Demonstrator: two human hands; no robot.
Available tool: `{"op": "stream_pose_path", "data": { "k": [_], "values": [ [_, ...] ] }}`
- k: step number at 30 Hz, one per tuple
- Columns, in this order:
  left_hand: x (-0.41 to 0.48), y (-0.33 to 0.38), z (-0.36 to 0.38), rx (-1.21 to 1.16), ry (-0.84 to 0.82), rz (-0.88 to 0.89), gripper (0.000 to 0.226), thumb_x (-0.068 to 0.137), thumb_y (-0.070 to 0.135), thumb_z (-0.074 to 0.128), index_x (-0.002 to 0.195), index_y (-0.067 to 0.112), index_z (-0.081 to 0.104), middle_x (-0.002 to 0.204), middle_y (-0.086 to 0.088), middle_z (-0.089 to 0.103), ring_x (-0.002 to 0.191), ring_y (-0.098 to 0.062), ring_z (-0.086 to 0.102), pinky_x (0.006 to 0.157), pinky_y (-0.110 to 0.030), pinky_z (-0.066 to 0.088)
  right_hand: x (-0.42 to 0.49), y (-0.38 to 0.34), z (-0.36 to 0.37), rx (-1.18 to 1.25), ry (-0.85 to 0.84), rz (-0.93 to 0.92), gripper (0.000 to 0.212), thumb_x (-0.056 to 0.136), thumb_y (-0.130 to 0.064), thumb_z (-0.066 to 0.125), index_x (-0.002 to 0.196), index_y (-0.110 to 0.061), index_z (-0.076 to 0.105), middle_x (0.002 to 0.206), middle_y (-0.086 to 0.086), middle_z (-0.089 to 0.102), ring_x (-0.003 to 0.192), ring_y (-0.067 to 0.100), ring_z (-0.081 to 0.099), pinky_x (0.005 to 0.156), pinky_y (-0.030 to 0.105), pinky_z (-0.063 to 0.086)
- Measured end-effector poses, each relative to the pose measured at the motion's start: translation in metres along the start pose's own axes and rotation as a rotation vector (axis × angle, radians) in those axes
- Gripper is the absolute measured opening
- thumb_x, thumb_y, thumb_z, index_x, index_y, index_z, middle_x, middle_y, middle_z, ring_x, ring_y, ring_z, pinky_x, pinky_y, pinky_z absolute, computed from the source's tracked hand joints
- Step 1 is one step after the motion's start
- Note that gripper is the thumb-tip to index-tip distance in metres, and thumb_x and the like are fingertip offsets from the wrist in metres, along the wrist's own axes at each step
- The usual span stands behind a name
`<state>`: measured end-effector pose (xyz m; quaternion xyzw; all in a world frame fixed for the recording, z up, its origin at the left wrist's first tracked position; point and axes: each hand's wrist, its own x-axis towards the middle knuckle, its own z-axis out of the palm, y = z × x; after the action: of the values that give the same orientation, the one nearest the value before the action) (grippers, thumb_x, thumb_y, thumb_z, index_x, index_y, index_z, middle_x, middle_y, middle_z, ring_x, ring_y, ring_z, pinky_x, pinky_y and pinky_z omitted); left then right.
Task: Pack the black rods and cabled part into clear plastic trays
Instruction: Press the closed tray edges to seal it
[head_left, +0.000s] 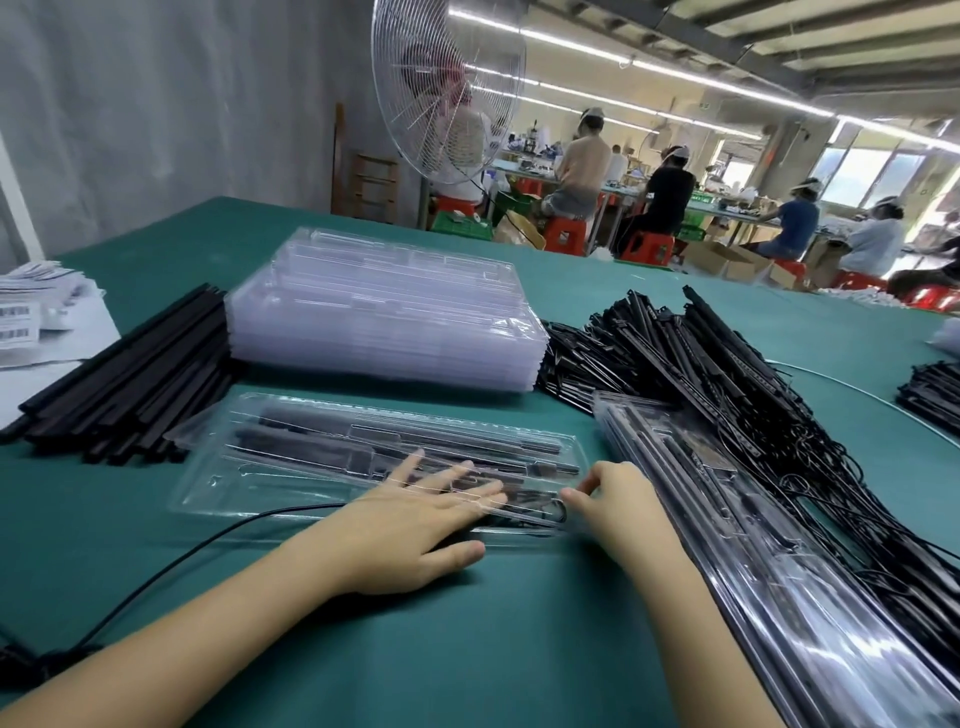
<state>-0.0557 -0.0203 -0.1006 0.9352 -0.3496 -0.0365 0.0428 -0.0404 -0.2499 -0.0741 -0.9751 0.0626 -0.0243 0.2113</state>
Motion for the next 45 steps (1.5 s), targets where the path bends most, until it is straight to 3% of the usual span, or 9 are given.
{"op": "stream_pose_path", "data": {
  "k": [4,10,22,26,30,32,34,38,45],
  "values": [
    [0.002,0.000,-0.002,-0.038,-0.024,-0.007,0.054,0.098,0.056,0.017,0.149,0.044,0.010,0.147,0.036,-0.009,0.138,0.005,-0.019,0.112,-0.039,-0.019,-0.002,-0.003,0.002,-0.045,-0.010,-0.077,0.034,0.093,-0.023,0.056,0.126,-0.027,0.054,0.135,0.009,0.042,0.121,0.028,0.043,0.098,0.033,0.035],
    [0.003,0.002,-0.002,-0.032,-0.035,-0.026,0.056,0.096,0.059,0.016,0.149,0.042,0.011,0.144,0.035,-0.015,0.138,0.007,-0.018,0.111,-0.041,-0.020,-0.020,-0.010,0.009,0.114,0.075,-0.396,0.042,0.082,0.012,0.049,0.101,-0.015,0.074,0.116,0.002,0.064,0.114,0.021,0.054,0.099,0.029,0.039],
    [-0.008,0.001,-0.005,0.046,0.079,0.039,0.055,0.102,0.044,0.013,0.153,0.025,0.002,0.159,0.013,-0.004,0.146,-0.011,-0.010,0.102,-0.011,-0.024,-0.020,-0.010,0.009,0.334,0.009,-0.265,0.009,0.082,-0.028,0.070,0.076,-0.033,0.065,0.093,-0.016,0.065,0.094,-0.001,0.057,0.075,-0.002,0.034],
    [-0.047,0.006,-0.022,0.156,0.243,0.120,0.064,0.100,0.041,0.004,0.136,0.021,0.052,0.140,0.007,0.051,0.131,-0.002,0.043,0.110,-0.013,0.027,-0.017,-0.009,0.009,0.269,0.004,-0.279,0.005,0.083,-0.030,0.069,0.078,-0.030,0.069,0.088,-0.018,0.061,0.092,0.001,0.056,0.077,0.008,0.037],
    [-0.074,0.010,-0.029,0.074,0.379,0.200,0.059,0.101,0.036,0.020,0.089,0.022,0.076,0.090,0.012,0.074,0.084,-0.005,0.069,0.067,-0.024,0.056,-0.017,-0.009,0.014,0.205,0.026,-0.318,0.010,0.082,-0.026,0.070,0.086,-0.018,0.074,0.092,-0.014,0.060,0.096,0.009,0.059,0.086,0.023,0.042],
    [-0.068,0.014,-0.036,-0.098,0.450,0.162,0.049,0.099,0.035,0.031,0.081,0.016,0.073,0.079,0.007,0.071,0.073,-0.011,0.067,0.059,-0.027,0.053,-0.019,-0.010,0.017,0.155,0.060,-0.338,0.010,0.082,-0.028,0.070,0.086,-0.019,0.073,0.093,-0.015,0.059,0.097,0.012,0.058,0.090,0.029,0.042],
    [-0.050,0.015,-0.040,-0.195,0.511,0.070,0.044,0.097,0.037,0.033,0.106,0.016,0.071,0.109,0.004,0.070,0.101,-0.006,0.062,0.088,-0.024,0.049,-0.021,-0.009,0.019,0.079,0.088,-0.347,0.013,0.083,-0.032,0.068,0.090,-0.022,0.073,0.101,-0.013,0.061,0.101,0.018,0.054,0.091,0.031,0.041],
    [-0.006,0.009,-0.026,-0.072,0.179,-0.114,0.052,0.101,0.049,0.016,0.148,0.043,-0.005,0.152,0.021,-0.016,0.140,-0.002,-0.023,0.115,-0.031,-0.015,-0.026,-0.008,0.022,0.062,0.075,-0.273,0.018,0.084,-0.035,0.067,0.099,-0.027,0.073,0.111,0.000,0.051,0.113,0.021,0.042,0.094,0.023,0.030],
    [0.003,-0.002,0.001,0.006,-0.009,-0.207,0.047,0.097,0.058,0.008,0.135,0.057,-0.019,0.154,0.021,-0.018,0.142,-0.010,-0.024,0.112,-0.046,-0.019,-0.020,0.000,0.006,0.153,0.147,0.005,0.025,0.094,-0.008,0.049,0.116,-0.002,0.060,0.132,0.018,0.048,0.124,0.026,0.044,0.100,0.029,0.032]
  ]
}}
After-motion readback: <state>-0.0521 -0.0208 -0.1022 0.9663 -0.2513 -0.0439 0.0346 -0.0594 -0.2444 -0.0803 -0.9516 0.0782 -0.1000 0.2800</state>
